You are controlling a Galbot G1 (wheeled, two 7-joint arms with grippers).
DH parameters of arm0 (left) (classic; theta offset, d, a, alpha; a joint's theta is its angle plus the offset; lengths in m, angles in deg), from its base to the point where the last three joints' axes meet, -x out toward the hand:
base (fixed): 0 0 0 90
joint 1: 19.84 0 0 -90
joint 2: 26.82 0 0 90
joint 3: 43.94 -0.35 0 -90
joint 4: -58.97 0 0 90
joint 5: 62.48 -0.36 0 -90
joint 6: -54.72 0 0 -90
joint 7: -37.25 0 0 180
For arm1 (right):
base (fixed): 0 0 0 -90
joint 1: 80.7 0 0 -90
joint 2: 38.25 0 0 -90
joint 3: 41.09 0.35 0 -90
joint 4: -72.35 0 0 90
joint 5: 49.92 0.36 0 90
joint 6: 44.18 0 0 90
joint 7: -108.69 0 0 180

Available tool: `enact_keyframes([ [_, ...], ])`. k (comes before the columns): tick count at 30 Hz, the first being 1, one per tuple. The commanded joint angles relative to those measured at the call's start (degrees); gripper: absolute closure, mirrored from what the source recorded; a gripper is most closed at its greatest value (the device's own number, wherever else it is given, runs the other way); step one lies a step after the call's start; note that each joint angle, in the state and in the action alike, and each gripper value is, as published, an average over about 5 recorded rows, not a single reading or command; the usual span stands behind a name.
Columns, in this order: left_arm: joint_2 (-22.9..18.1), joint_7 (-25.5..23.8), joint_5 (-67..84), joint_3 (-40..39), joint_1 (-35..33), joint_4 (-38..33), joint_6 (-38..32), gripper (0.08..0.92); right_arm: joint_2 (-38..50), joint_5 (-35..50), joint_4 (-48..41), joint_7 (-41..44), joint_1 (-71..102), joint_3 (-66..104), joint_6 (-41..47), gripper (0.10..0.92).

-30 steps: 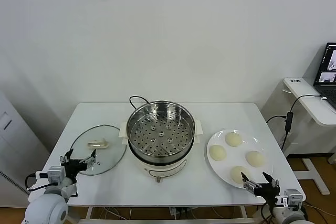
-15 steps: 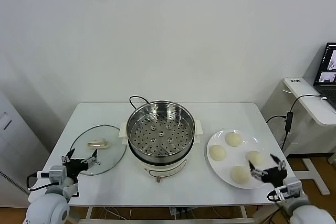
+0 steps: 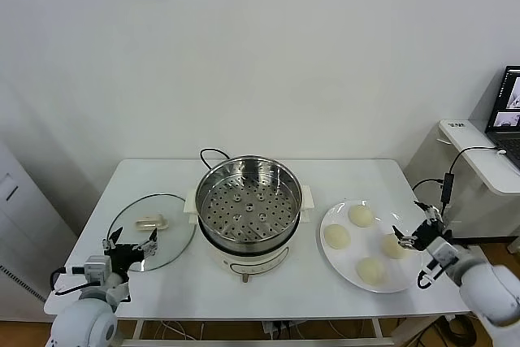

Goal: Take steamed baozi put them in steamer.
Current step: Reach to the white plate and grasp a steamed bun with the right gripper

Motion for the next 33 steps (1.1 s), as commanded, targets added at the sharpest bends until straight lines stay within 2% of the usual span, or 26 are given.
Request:
enact_keyframes([
  [1, -2.1, 0.0, -2.0, -0.9, 0.8, 0.2, 0.1, 0.177, 10.5, -0.8, -9.1, 17.9, -19.4, -15.8, -5.4, 0.203],
  [9, -2.8, -0.1, -3.1, -1.9, 1.7, 1.4, 0.1, 0.177, 12.0, 2.9, -18.5, 24.1, -46.2, -45.5, -10.8, 0.203],
  [16, -2.7, -0.1, -3.1, -1.7, 2.1, 2.3, 0.2, 0.177, 8.4, 3.2, -26.7, 27.9, -63.6, -65.3, -13.7, 0.203],
  [22, -2.3, -0.2, -2.9, -0.9, 2.1, 3.6, -0.1, 0.177, 2.4, 1.1, -32.9, 28.8, -68.5, -71.3, -16.1, 0.203],
  [33, -1.3, -0.7, -2.4, -0.5, 2.4, 5.6, -0.6, 0.177, -7.4, -0.9, -41.6, 27.9, -67.9, -72.2, -17.6, 0.203],
])
